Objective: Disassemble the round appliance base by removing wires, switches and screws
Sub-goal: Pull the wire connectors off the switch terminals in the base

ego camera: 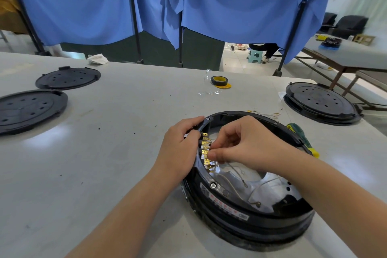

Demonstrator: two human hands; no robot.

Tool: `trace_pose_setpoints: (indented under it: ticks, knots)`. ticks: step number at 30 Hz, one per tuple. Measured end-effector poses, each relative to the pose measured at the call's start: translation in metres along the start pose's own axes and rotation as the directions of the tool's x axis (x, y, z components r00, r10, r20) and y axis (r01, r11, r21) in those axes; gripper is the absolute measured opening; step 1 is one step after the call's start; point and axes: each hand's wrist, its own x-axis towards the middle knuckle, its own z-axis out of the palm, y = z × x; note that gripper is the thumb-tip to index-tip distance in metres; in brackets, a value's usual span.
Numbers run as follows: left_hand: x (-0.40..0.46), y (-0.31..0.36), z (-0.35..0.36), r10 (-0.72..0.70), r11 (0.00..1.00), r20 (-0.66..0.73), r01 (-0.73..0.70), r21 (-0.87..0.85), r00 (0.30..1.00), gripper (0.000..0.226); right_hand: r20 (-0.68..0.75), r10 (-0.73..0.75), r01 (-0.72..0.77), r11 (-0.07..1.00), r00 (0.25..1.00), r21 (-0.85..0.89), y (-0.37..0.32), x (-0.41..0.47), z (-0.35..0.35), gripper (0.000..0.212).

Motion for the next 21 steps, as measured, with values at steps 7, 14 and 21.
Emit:
trace_pose_setpoints:
  ticks: [7, 14, 21]
  knots:
    - [0.000, -0.001, 0.000, 0.005, 1.000, 0.007, -0.005, 0.012, 1.000, 0.041, -0.044, 0.027, -0.024, 0.998, 0.999, 0.058, 0.004, -0.002, -0.005, 0.012]
    - [0.001, -0.002, 0.000, 0.011, 1.000, 0.014, -0.011, -0.007, 1.000, 0.041, -0.109, 0.102, -0.087, 0.987, 0.989, 0.133, -0.002, -0.001, -0.020, 0.010]
    - [0.000, -0.002, 0.000, 0.000, 1.000, 0.013, 0.001, -0.024, 1.000, 0.041, -0.196, 0.067, -0.058, 0.997, 0.978, 0.051, -0.021, 0.010, -0.079, 0.011]
